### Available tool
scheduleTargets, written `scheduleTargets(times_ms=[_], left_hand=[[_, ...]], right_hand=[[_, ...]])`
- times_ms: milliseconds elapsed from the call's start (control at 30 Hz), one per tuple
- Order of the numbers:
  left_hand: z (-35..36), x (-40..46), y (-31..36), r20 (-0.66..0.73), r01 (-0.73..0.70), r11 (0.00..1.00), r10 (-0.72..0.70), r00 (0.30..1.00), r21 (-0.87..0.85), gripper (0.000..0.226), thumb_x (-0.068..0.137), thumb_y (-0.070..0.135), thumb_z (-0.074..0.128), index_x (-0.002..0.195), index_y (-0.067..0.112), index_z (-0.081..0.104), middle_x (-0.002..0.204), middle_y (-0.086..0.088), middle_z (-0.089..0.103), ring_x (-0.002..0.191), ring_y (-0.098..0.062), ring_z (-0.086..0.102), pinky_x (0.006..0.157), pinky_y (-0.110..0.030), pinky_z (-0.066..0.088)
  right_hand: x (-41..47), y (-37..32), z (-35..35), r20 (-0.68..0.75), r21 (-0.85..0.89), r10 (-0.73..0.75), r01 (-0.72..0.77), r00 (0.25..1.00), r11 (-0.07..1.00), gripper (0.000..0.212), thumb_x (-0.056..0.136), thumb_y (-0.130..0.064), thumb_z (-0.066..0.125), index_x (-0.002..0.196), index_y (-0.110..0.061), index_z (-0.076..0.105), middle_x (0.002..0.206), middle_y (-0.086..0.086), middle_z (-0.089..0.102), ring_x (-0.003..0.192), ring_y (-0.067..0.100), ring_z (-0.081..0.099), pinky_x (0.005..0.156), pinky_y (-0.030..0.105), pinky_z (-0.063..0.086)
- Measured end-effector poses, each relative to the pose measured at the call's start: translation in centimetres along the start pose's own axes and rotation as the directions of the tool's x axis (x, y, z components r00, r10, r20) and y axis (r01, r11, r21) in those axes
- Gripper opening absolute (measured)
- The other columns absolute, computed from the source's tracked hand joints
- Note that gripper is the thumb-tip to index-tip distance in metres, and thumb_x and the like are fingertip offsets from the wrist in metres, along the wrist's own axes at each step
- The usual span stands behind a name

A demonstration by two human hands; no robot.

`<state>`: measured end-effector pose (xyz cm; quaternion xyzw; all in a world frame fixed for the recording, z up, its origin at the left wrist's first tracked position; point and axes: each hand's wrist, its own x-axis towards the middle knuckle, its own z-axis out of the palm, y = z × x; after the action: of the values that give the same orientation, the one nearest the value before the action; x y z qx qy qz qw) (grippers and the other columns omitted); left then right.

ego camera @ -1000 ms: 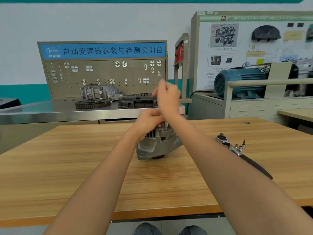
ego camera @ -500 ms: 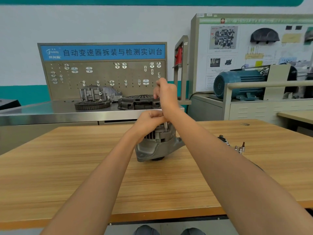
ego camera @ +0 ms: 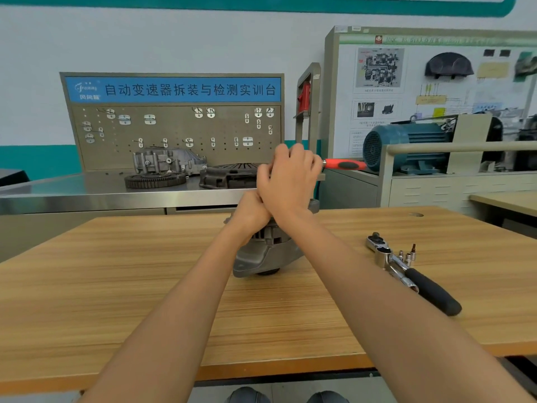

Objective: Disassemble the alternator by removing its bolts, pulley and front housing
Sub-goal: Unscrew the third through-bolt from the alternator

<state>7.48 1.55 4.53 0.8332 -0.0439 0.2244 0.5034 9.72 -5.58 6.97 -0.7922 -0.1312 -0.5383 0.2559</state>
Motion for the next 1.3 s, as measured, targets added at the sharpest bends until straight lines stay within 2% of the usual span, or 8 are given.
scheduleTargets(times_ms=[167,300,500,800,867,967,1167,1300], left_hand=[[-0.1,0.0,0.0,0.015,-0.005,0.998,0.006,1.000,-0.056,0.029,0.087,0.002,0.055,0.061,0.017,0.055,0.048,0.013,0.054,0.048,-0.001,0.044,0.045,-0.010,0.033],[-0.2,-0.2,0.5,0.122,0.001,0.996,0.010,0.992,-0.084,0.009,0.086,0.021,0.066,0.082,0.014,0.071,0.073,0.014,0.070,0.072,0.006,0.060,0.068,-0.011,0.041],[-0.6,-0.2,0.4,0.196,0.012,0.994,0.010,0.980,-0.110,0.010,0.087,0.027,0.066,0.089,0.021,0.074,0.080,0.021,0.071,0.072,0.017,0.058,0.075,-0.017,0.037],[0.1,-0.1,0.4,0.120,0.009,0.989,0.010,0.993,-0.150,0.013,0.085,0.017,0.068,0.075,0.026,0.071,0.067,0.024,0.068,0.071,0.017,0.059,0.069,-0.006,0.037],[0.1,-0.1,0.5,0.087,0.007,0.993,0.004,0.996,-0.122,0.020,0.086,0.012,0.065,0.072,0.025,0.067,0.063,0.019,0.065,0.066,0.007,0.057,0.060,-0.004,0.038],[0.0,-0.1,0.3,0.011,-0.017,1.000,0.017,1.000,-0.023,0.025,0.089,0.001,0.054,0.072,0.020,0.056,0.066,0.003,0.058,0.062,-0.006,0.047,0.048,-0.009,0.038],[0.2,0.0,0.3,0.001,-0.001,1.000,0.001,1.000,-0.029,0.024,0.087,0.000,0.054,0.068,0.014,0.059,0.058,0.005,0.060,0.055,-0.002,0.051,0.047,-0.008,0.038],[-0.2,-0.2,0.7,0.154,0.011,0.998,-0.002,0.988,-0.054,0.011,0.088,0.018,0.063,0.083,0.014,0.072,0.066,0.018,0.068,0.061,0.013,0.056,0.060,-0.007,0.039]], right_hand=[[1.3,-0.4,-0.4,0.114,0.434,0.042,-0.088,0.993,0.896,0.031,0.089,-0.017,0.042,0.059,-0.015,0.040,0.065,-0.005,0.040,0.070,0.015,0.039,0.083,0.034,0.031],[2.9,-0.1,-1.1,0.492,0.762,0.192,-0.527,0.849,0.376,0.049,0.095,-0.016,0.034,0.046,-0.013,0.036,0.047,-0.004,0.040,0.053,0.012,0.040,0.067,0.030,0.038],[3.8,0.2,-1.5,0.641,0.749,0.162,-0.657,0.751,0.085,0.051,0.096,-0.019,0.034,0.045,-0.014,0.029,0.037,-0.002,0.039,0.051,0.015,0.040,0.106,0.047,0.036],[3.3,-0.6,-1.9,0.545,0.764,0.345,-0.622,0.764,0.170,0.047,0.093,-0.015,0.037,0.046,-0.013,0.033,0.047,0.000,0.040,0.053,0.014,0.039,0.072,0.029,0.042],[2.4,-0.7,-1.6,0.359,0.761,0.262,-0.444,0.896,0.473,0.042,0.093,-0.015,0.038,0.051,-0.014,0.035,0.053,-0.001,0.037,0.053,0.011,0.035,0.059,0.029,0.032],[0.3,-0.1,-0.3,0.044,0.116,-0.038,0.033,0.998,0.993,0.021,0.087,-0.025,0.041,0.078,-0.013,0.055,0.079,0.003,0.049,0.078,0.018,0.044,0.085,0.034,0.032],[0.8,0.1,-0.5,0.050,0.265,-0.036,0.021,0.998,0.964,0.021,0.086,-0.021,0.045,0.067,-0.012,0.048,0.073,0.002,0.043,0.075,0.019,0.039,0.084,0.033,0.029],[2.6,-0.1,-1.6,0.368,0.738,0.191,-0.410,0.910,0.536,0.049,0.089,-0.013,0.044,0.041,-0.018,0.032,0.043,-0.005,0.033,0.047,0.011,0.031,0.060,0.028,0.029]])
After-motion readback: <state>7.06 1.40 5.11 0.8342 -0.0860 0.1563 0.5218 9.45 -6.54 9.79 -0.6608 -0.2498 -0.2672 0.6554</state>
